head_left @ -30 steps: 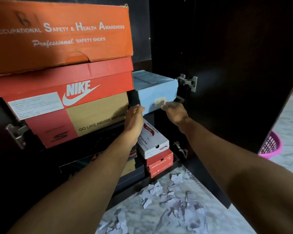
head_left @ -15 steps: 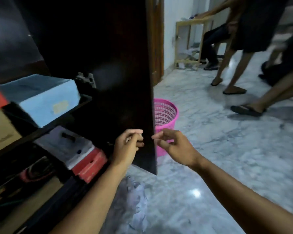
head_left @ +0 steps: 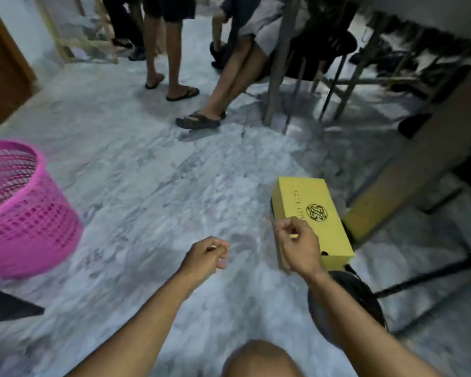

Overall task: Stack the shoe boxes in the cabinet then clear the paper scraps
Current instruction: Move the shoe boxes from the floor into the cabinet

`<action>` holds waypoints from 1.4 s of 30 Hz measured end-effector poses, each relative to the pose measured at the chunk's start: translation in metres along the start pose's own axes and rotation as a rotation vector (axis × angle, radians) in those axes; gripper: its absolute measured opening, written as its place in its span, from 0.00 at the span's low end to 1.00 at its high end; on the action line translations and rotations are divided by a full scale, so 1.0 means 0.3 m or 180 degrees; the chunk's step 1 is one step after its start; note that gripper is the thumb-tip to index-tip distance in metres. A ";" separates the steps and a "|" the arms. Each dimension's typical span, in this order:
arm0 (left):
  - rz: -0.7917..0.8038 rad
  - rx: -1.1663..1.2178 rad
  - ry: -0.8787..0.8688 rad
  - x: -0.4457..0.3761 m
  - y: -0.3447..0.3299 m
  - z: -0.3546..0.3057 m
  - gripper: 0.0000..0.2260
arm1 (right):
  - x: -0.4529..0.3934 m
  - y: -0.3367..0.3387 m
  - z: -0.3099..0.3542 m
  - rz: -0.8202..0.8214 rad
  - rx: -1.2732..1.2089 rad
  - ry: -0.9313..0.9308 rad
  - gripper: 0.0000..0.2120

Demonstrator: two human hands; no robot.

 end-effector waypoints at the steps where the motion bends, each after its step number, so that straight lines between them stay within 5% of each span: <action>1: 0.0153 -0.0048 0.0024 -0.037 -0.065 -0.021 0.08 | -0.020 0.067 -0.044 -0.0301 0.0128 -0.0056 0.04; 7: 0.0812 0.0190 0.0333 -0.203 -0.409 -0.117 0.13 | -0.121 0.319 -0.305 -0.0953 0.0493 -0.1215 0.25; 10: 0.1066 0.0269 0.0552 -0.260 -0.545 -0.098 0.29 | -0.135 0.332 -0.393 -0.0765 0.0330 -0.1447 0.33; 12: 0.1061 0.0403 0.0571 -0.293 -0.594 -0.073 0.37 | -0.137 0.331 -0.423 -0.0774 0.0321 -0.1472 0.32; 15: 0.0635 0.0818 0.0533 -0.339 -0.580 -0.022 0.30 | -0.125 0.309 -0.445 -0.0698 0.0267 -0.1543 0.21; 18: 0.0322 0.1075 0.0441 -0.351 -0.502 0.045 0.23 | -0.094 0.262 -0.462 -0.0789 -0.0113 -0.1478 0.12; 24: 0.0339 0.1018 0.0303 -0.192 -0.276 0.178 0.13 | -0.141 0.178 -0.434 -0.0612 -0.1031 -0.1791 0.39; 27: 0.0353 0.0949 0.0251 -0.067 -0.145 0.252 0.17 | -0.173 0.108 -0.371 -0.0264 -0.1512 -0.1860 0.46; 33: 0.0164 0.1009 0.0267 0.182 0.135 0.392 0.35 | -0.109 -0.134 -0.151 0.0645 -0.1556 -0.1501 0.34; 37: -0.0065 0.1133 0.0100 0.321 0.337 0.460 0.34 | -0.013 -0.321 0.076 0.1224 -0.1396 -0.1071 0.37; 42: -0.0841 0.1520 -0.0107 0.508 0.584 0.459 0.34 | 0.210 -0.538 0.373 0.2131 -0.1095 -0.0646 0.28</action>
Point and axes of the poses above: each hand's wrist, its own x-axis away from the middle knuckle, its own y-axis out of the back of the hand, z = x × y, the point moved 3 cm from there along -x, towards the middle knuckle, and after that the axes turned 9 degrees about -x, right-handed, at the moved point
